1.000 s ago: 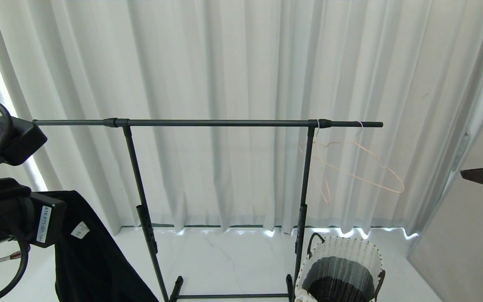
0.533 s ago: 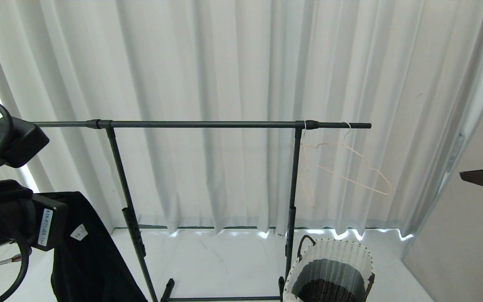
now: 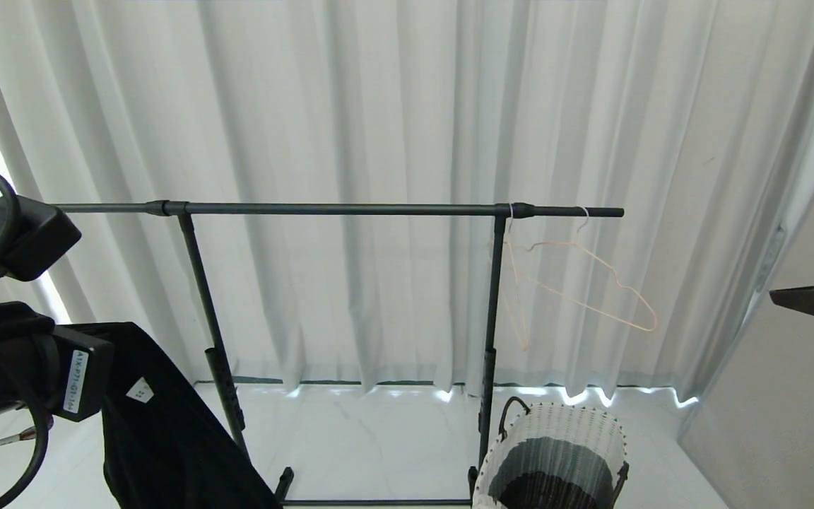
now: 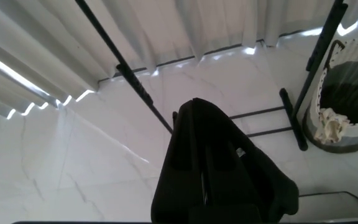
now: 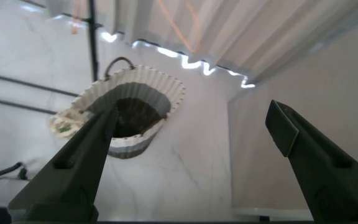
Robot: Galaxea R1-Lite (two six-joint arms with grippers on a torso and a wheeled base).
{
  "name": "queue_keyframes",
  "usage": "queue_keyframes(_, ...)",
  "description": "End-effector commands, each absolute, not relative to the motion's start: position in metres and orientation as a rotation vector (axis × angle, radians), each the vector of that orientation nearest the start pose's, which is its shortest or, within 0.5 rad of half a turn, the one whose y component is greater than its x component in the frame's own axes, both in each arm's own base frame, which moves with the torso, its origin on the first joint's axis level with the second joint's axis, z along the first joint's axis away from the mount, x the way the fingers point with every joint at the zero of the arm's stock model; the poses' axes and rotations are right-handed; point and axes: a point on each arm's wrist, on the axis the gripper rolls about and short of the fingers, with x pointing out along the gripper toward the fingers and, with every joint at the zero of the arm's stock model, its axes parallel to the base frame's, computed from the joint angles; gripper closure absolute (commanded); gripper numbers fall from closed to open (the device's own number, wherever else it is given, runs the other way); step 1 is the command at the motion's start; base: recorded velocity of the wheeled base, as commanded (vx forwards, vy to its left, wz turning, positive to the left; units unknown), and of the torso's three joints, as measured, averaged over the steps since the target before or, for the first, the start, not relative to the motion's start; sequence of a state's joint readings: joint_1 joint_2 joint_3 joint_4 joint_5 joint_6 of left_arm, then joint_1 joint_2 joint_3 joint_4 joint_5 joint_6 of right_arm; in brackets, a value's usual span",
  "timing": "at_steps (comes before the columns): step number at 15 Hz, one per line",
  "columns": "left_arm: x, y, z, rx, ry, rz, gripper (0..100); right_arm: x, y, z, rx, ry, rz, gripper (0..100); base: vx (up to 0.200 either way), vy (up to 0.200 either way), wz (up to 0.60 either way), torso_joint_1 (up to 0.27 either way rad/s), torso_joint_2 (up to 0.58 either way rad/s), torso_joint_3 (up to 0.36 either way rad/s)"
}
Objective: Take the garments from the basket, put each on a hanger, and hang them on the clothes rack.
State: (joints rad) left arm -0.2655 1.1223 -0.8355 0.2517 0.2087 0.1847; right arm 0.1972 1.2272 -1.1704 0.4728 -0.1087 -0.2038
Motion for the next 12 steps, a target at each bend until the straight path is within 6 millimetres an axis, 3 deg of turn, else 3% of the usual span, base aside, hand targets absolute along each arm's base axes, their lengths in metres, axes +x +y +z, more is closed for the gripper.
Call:
queue_keyframes(1,0.143,-0.034,0.241,0.308,0.519,-0.104,100,0.164,0.031,0.296,-0.275,0.514,0.160,0,0.200,0.000,0.00,0.007,0.00,-0.002)
queue_keyframes(11,0.142,-0.034,0.242,0.307,0.513,-0.104,100,0.183,0.034,0.289,-0.254,0.528,0.217,0,0.200,0.000,0.00,0.002,0.00,0.003)
queue_keyframes(12,0.141,-0.033,0.242,0.307,0.512,-0.102,100,0.188,0.034,0.287,-0.247,0.535,0.229,0,0.000,0.000,0.00,0.000,0.00,0.000)
